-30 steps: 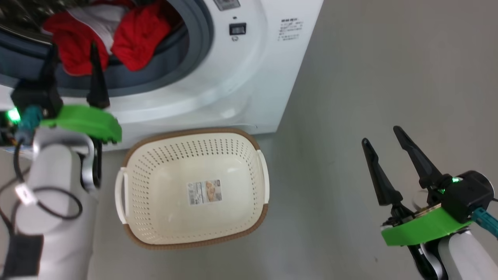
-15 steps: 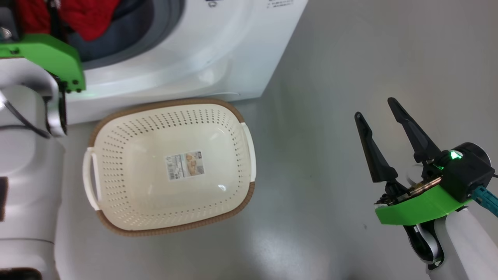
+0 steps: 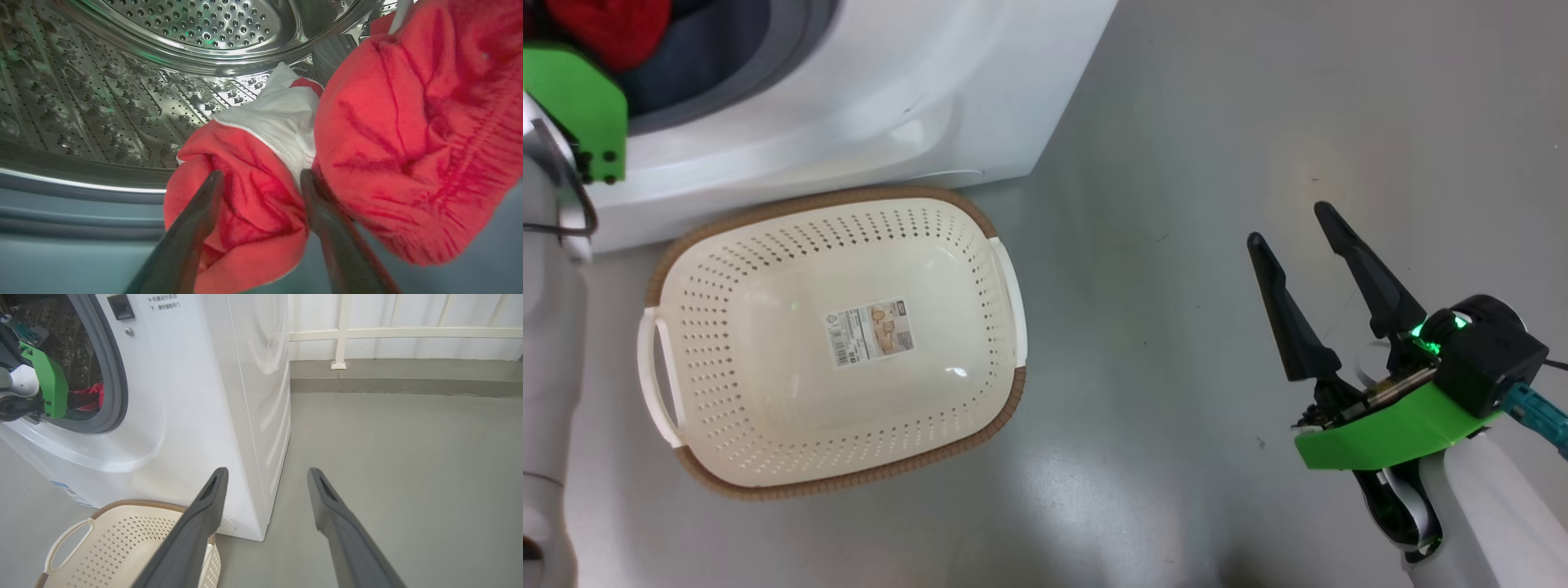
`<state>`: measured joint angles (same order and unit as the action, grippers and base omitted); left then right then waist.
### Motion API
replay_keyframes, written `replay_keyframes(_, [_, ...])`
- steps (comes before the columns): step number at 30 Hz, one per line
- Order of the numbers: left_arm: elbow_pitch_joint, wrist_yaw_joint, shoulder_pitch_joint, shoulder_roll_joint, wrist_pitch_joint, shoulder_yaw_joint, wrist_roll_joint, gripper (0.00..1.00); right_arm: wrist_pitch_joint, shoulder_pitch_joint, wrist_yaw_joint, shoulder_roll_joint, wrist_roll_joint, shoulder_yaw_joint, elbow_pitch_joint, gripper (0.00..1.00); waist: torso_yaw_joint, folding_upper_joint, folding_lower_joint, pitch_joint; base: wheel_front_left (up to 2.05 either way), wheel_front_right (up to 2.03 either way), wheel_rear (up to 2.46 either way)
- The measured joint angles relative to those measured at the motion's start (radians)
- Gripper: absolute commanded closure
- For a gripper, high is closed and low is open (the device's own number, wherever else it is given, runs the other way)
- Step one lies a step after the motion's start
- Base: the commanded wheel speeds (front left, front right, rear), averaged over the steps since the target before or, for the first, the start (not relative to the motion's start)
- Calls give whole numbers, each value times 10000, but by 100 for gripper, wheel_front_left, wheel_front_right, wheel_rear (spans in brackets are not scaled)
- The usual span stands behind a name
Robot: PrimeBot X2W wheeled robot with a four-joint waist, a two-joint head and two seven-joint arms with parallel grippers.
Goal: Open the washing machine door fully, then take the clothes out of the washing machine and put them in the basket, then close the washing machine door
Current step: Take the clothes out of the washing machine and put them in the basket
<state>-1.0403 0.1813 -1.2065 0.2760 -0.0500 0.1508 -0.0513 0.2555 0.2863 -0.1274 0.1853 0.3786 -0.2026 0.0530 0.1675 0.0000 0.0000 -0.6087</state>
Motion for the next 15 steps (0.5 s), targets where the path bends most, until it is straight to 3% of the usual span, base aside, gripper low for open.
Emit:
replay_keyframes(4, [-123,267,-74,163,-102,157,-165,2,0,109,0,-19,17,-46,12,0,57,0,0,-79,0,0,0])
replay_keyframes(5, [-140,307,-75,165,-102,163,-165,23,0,109,0,-19,27,-52,23,0,60,0,0,-90,0,0,0])
replay_keyframes(6, [-161,307,-76,165,-104,171,-165,52,0,109,0,-19,35,-54,38,0,58,0,0,-96,0,0,0])
replay_keyframes(7, [-190,307,-76,165,-104,180,-165,69,0,109,0,-19,50,-56,54,0,55,0,0,-97,0,0,0])
replay_keyframes(8, [-213,307,-76,167,-104,184,-163,100,-2,109,0,-17,61,-56,59,0,52,0,0,-98,0,0,0])
replay_keyframes(15, [-334,272,-78,171,182,148,125,100,-2,128,0,-2,81,-69,111,0,10,0,0,-114,0,0,0])
